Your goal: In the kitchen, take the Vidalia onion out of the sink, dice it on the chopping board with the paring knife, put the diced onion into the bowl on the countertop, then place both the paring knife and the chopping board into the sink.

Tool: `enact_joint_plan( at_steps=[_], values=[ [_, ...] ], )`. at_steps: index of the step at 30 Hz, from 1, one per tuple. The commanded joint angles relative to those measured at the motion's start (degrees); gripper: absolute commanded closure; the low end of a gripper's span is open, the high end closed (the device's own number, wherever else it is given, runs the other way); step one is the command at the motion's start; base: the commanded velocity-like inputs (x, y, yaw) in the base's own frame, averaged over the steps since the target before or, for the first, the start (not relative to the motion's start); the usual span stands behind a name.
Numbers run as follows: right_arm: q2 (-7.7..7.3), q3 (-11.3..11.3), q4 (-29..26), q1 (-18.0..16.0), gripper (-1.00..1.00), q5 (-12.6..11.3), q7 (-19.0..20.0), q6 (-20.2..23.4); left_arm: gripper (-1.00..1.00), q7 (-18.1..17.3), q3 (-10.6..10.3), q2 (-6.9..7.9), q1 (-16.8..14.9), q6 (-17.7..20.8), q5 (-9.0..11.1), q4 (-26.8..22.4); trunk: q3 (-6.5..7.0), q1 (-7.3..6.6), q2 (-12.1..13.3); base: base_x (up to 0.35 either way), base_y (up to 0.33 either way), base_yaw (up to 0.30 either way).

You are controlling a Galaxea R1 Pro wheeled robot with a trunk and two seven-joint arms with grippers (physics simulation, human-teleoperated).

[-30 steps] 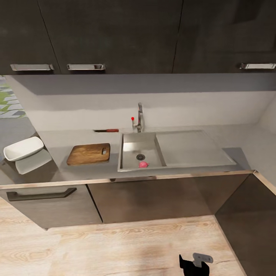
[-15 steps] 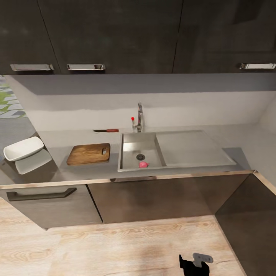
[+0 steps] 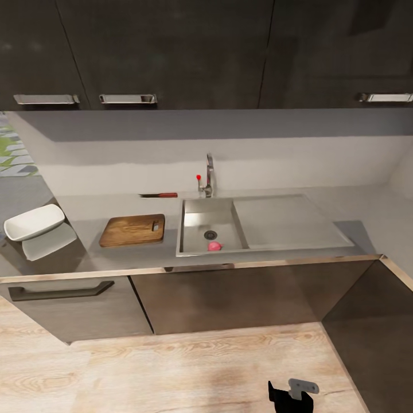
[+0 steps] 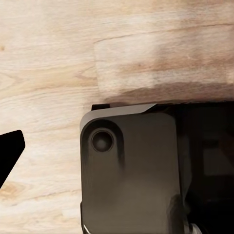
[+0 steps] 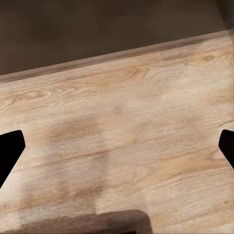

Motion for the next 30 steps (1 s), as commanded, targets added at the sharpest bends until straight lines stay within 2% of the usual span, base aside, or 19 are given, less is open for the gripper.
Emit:
enact_joint_plan(
  at_steps=[1,17,30],
  values=[
    [0.00,-0.35,0.07,-0.06,-1.00,0.60,-0.25,-0.19,-1.00,0.43,-0.46,0.03,0.01,-0.08,-0.01,-0.06,-0.27,0.25,-0.51,0.000,0.000,0.000],
    [0.00,-0.35,0.07,-0.05,-1.00,0.60,-0.25,-0.22,-1.00,0.46,-0.44,0.03,0.01,-0.07,0.00,-0.04,-3.09,3.77,-6.92,0.000,0.000,0.000],
    [0.00,-0.35,0.07,-0.05,-1.00,0.60,-0.24,-0.23,-1.00,0.44,-0.44,0.03,0.01,-0.08,0.00,-0.08,-4.35,6.62,-12.14,0.000,0.000,0.000]
  ],
)
